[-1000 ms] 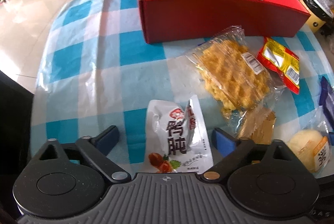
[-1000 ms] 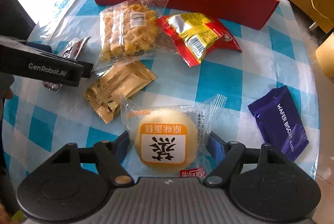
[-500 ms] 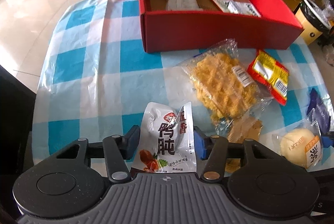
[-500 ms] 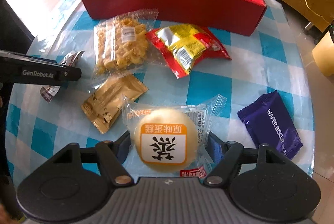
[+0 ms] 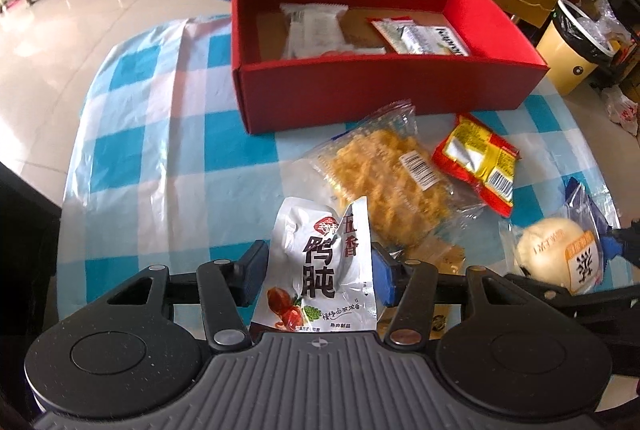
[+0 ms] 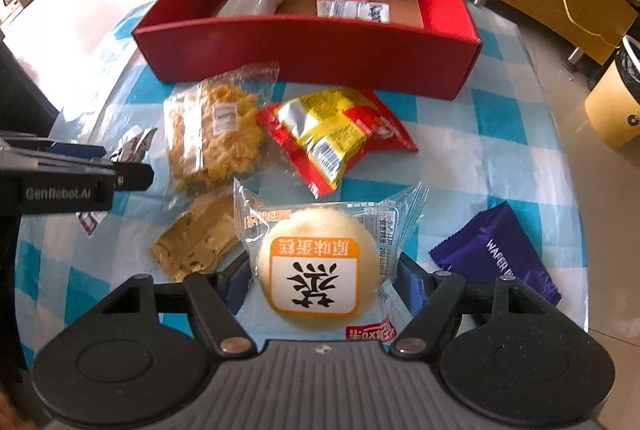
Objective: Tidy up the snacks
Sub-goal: 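Carry the duck-snack bag and cream bun packet over the red box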
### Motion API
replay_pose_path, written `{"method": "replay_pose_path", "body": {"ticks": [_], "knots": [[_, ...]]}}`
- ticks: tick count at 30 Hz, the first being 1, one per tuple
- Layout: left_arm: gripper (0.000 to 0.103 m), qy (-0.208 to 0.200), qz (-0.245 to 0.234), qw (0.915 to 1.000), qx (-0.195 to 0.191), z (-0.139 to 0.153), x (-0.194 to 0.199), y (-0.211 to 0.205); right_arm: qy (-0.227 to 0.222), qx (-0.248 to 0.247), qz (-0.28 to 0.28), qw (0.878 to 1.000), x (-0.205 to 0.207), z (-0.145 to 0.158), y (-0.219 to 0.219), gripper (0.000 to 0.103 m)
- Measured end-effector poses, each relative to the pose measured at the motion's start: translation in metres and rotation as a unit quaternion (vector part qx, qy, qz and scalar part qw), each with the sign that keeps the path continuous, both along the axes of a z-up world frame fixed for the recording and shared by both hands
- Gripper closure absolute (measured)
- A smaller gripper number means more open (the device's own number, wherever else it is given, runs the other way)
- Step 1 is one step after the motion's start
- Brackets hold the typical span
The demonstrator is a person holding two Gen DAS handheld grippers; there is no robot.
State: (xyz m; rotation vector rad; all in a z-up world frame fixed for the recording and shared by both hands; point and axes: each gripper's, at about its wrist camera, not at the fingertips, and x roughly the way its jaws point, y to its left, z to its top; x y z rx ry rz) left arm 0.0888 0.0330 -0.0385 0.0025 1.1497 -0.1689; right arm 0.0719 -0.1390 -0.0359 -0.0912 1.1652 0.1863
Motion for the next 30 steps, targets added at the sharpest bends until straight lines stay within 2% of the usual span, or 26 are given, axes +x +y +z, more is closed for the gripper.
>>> {"method": "replay_pose_path", "body": {"ticks": [16,30], "knots": [[0.042,-0.031,-0.005,0.9994,-0.011,0.021,0.008,-0.009,-0.04,0.016,-0.032,0.999,0.025,0.025,-0.008,0.033],[0.042,-0.077,-0.007,0.997,0.002,0.046,0.035,-0.023,-0.077,0.028,-0.049,0.995,0.054,0.047,-0.011,0.033]]}}
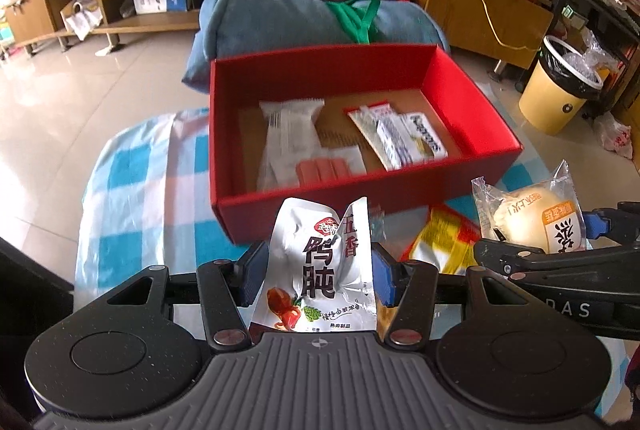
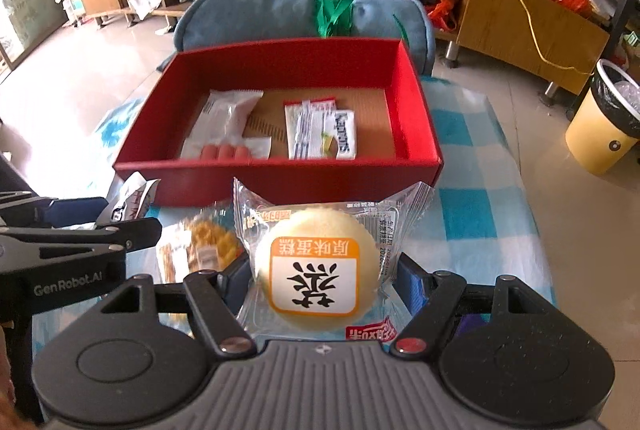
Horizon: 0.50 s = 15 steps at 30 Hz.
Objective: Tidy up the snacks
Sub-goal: 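Carry the duck-snack bag and cream bun packet over the red box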
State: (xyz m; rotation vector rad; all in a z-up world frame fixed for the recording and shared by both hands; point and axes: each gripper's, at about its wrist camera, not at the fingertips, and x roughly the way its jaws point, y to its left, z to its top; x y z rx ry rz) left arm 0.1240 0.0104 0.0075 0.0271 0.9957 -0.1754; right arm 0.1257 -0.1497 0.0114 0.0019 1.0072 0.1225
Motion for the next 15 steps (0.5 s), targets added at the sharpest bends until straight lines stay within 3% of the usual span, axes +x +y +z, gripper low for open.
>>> {"method": "replay_pose_path", "body": {"ticks": [15], "knots": [[0.042,-0.019,0.012,0.9997,-0.002,0.014,0.038,-0.005,-0.022,0.014,-0.011,1.0,0.04,0.013,0.002,0.033]]}}
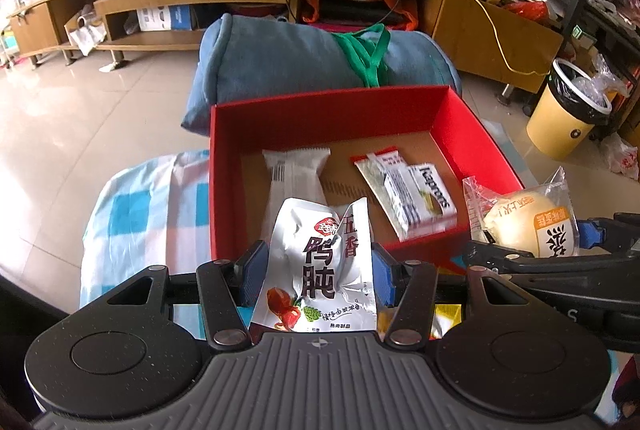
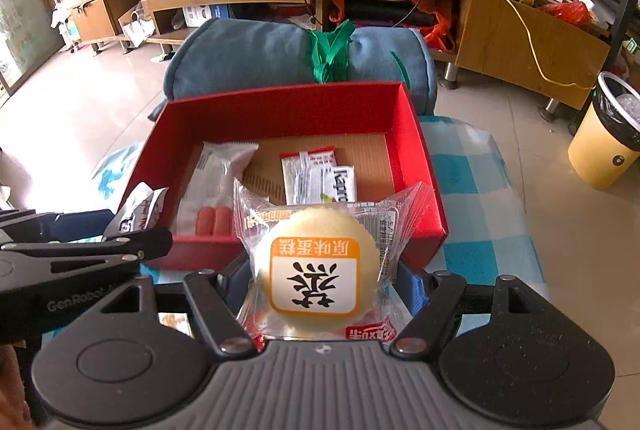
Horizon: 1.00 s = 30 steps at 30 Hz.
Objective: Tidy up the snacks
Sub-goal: 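Carry the duck-snack bag and cream bun packet over the red box, then lower both packets into the box and open both tools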
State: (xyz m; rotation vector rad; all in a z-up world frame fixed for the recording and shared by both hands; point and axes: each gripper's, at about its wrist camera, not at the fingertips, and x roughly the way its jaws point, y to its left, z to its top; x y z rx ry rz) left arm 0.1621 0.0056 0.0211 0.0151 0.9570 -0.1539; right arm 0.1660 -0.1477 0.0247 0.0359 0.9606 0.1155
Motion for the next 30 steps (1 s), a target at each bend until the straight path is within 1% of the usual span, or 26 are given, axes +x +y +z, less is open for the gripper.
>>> {"method": "replay_pose_path", "body": {"ticks": [15,21,30], "knots": [[0.041,-0.007,0.016,0.9999,0.0,0.0,0.035,-0.002,-0.012,0.009,-0.006,1.0,0.04,0.0,-0.004,0.033],[0.041,0.001,0.021,0.9998,0.006,-0.012,0.05,-0.006,-0.005,-0.002,-0.013,1.0,0.062,-0.015,-0.006,0.033],[0.041,0.015,0.028,0.9994,0.016,-0.026,0.063,-0.011,0.01,-0.011,-0.015,1.0,0.082,-0.035,-0.007,0.033]]}}
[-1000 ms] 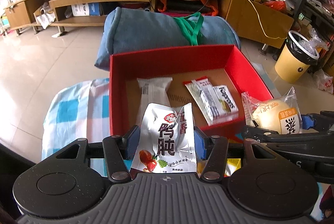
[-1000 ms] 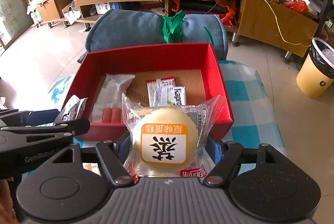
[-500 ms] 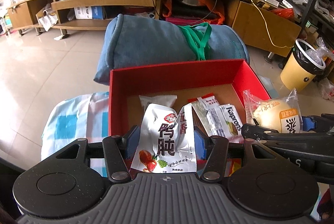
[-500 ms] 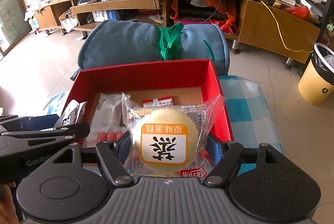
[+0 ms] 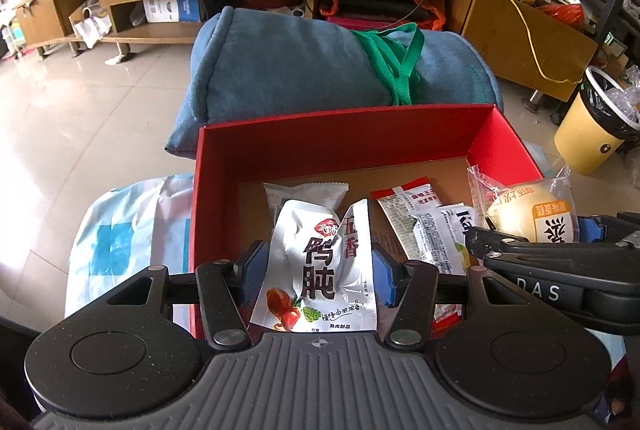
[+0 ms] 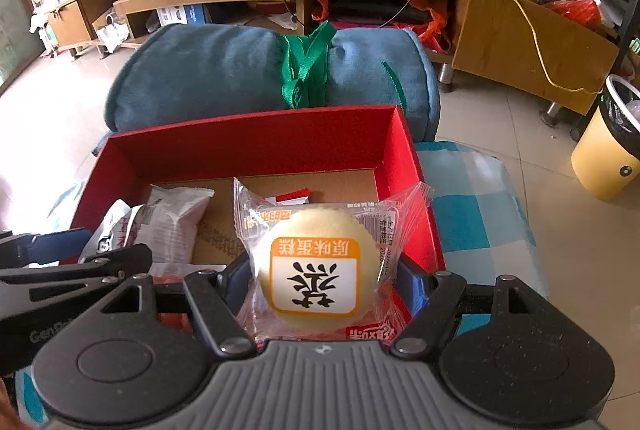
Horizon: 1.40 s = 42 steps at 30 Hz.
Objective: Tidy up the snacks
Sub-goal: 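Lower both packets into the box and open both tools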
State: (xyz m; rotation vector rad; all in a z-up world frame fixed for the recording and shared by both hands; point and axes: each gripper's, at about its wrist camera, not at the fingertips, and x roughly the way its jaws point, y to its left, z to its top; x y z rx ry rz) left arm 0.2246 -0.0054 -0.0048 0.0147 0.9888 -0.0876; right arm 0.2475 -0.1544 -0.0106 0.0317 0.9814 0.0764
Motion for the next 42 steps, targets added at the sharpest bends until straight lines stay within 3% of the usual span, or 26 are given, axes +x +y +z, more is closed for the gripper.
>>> {"method": "replay_pose_path", "body": {"ticks": [20,31,42], "knots": [[0.041,0.022,0.01,0.9995,0.018,-0.02,0.007,-0.001,0.021,-0.007,0.019,1.0,0.013,-0.03,0.006,0.029],[0.026,0.016,0.01,0.9997,0.016,-0.015,0.006,0.001,0.022,-0.009,0.018,1.0,0.013,-0.029,0.005,0.026],[0.02,0.003,0.015,0.9999,0.006,-0.003,0.002,0.009,0.002,0.003,0.019,1.0,0.006,-0.009,-0.001,0.025]]}}
